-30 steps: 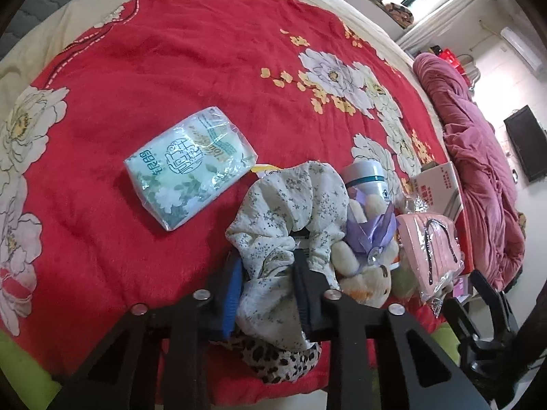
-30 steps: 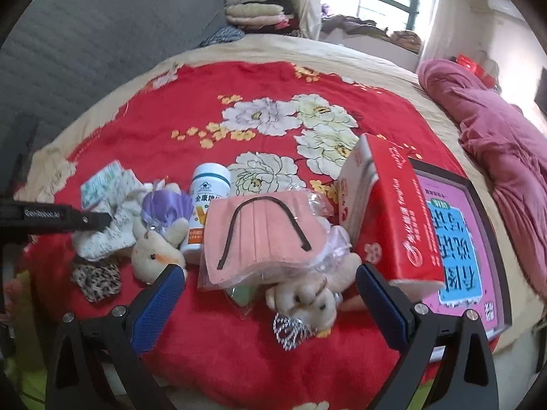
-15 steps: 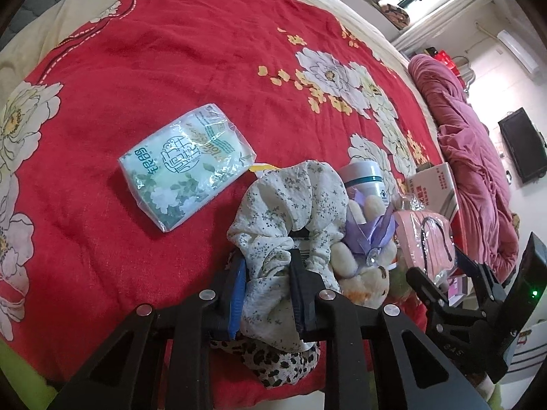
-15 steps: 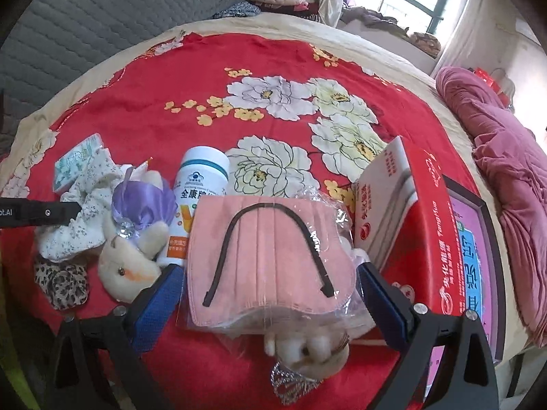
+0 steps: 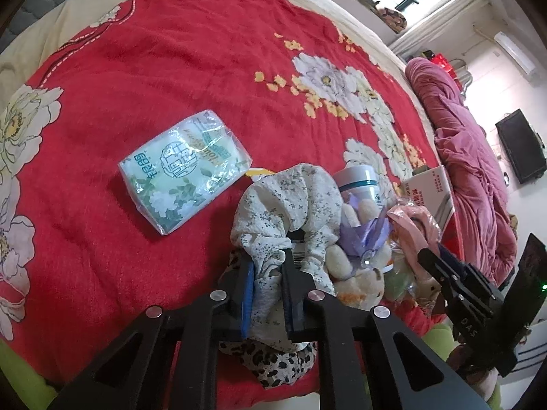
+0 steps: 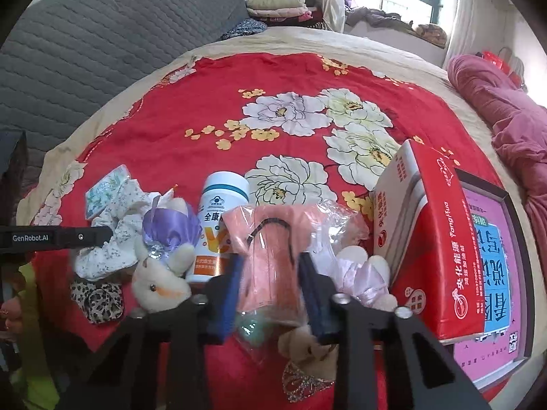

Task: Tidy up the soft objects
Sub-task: 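Close the right tool on the pink mask packet while the left tool lifts the scrunchie, then carry the scrunchie in the left tool and mask packet in the right tool over the pink book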

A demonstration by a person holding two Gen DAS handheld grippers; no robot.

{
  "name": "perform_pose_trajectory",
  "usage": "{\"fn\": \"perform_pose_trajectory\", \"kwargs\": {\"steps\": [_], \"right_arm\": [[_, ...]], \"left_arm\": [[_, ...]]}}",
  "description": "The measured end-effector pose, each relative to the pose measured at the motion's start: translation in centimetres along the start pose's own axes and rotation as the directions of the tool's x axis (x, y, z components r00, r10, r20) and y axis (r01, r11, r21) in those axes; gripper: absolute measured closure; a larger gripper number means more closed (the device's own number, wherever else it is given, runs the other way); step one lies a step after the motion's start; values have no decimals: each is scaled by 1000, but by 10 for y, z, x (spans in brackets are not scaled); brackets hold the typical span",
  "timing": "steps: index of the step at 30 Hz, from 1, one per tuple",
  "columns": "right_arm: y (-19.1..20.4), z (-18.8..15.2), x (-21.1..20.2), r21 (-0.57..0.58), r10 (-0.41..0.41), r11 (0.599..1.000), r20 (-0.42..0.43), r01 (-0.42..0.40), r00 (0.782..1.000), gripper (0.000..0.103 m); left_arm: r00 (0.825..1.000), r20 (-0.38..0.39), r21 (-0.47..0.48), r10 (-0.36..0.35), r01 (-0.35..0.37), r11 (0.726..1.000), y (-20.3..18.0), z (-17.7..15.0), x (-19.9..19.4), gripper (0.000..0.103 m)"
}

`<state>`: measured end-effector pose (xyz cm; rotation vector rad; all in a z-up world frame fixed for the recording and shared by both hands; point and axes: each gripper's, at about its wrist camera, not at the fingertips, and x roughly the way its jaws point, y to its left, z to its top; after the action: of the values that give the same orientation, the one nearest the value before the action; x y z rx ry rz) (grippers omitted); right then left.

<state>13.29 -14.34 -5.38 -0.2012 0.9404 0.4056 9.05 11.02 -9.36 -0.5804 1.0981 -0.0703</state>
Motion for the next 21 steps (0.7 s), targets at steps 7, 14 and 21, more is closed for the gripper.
{"fn": "perform_pose_trajectory", "kwargs": {"steps": [7,14,21], "right_arm": [[-4,-1,-2,32,29,999,0,-29,1000,87],[-8,3,-21,46,50,998,61,-53,997,88],[-17,9,-46,74,52,995,117,-61,992,88]], "left_arm": [[999,38,38,-23,22,999,-13,0,-13,91],[995,86,48,-47,43,998,-15,1,-26,92],[989,134,79,-70,60,995,-29,5,-50,92]]}}
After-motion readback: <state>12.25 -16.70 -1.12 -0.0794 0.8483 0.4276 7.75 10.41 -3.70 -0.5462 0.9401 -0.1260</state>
